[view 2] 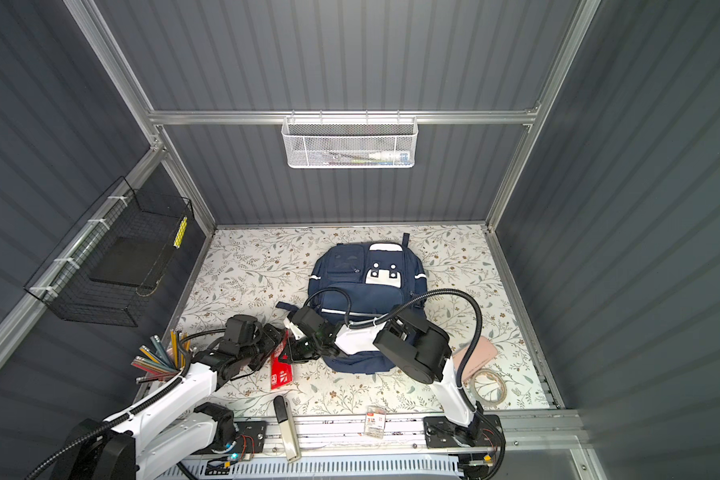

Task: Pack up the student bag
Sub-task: 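Grasp the red M&G pencil package with the right gripper while left steadies it, then lift the red package with the right gripper while left holds the pocket open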

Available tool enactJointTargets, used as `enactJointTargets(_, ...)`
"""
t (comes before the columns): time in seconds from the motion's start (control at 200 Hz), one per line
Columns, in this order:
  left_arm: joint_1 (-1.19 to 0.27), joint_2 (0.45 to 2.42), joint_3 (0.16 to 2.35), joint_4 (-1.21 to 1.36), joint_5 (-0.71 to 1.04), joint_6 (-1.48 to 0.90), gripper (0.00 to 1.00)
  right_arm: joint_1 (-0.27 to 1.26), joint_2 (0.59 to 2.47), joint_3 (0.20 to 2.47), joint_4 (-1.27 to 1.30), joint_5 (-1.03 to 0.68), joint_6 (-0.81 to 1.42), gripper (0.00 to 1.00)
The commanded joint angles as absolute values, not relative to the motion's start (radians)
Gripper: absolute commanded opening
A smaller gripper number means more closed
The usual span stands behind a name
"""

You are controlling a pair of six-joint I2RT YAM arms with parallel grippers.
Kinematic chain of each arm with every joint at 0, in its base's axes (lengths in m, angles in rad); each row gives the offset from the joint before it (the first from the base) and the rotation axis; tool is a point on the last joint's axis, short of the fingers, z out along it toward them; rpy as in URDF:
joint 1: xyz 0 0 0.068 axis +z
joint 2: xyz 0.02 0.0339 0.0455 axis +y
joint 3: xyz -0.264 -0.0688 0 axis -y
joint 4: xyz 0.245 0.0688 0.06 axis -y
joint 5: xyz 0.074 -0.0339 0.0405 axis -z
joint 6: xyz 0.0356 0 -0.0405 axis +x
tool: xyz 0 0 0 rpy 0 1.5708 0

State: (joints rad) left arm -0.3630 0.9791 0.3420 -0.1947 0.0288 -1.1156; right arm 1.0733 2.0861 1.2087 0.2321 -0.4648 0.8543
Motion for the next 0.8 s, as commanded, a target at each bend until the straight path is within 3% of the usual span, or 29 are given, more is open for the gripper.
enactJointTargets(0.0,-0.368,0.956,0.393,-0.378,0.055,-1.034,0.83,1.078,1.966,1.172,0.292,-0.417,0.788,0.04)
enactJointTargets(0.18,-0.368,0.878,0.607,-0.469,-0.005,-0.797,0.87,1.077,1.783,1.109,0.248,-0.248,0.768,0.0)
enactJointTargets(0.36,-0.368,0.912,0.75,-0.35,0.153,-0.519,0.92,1.077,1.568,0.963,0.232,-0.039,0.775,0.0)
enactJointTargets(0.425,-0.378,0.969,0.796,-0.316,0.175,-0.462,0.92,1.069,1.472,0.908,0.184,0.054,0.773,0.0)
enactJointTargets(0.56,-0.455,1.146,0.941,-0.313,0.215,-0.357,0.93,0.985,1.247,0.76,0.09,0.079,0.8,0.0)
enactJointTargets(0.795,-0.743,1.469,1.229,-0.473,0.044,-0.014,0.94,0.758,0.711,0.556,-0.264,0.176,0.789,0.0)
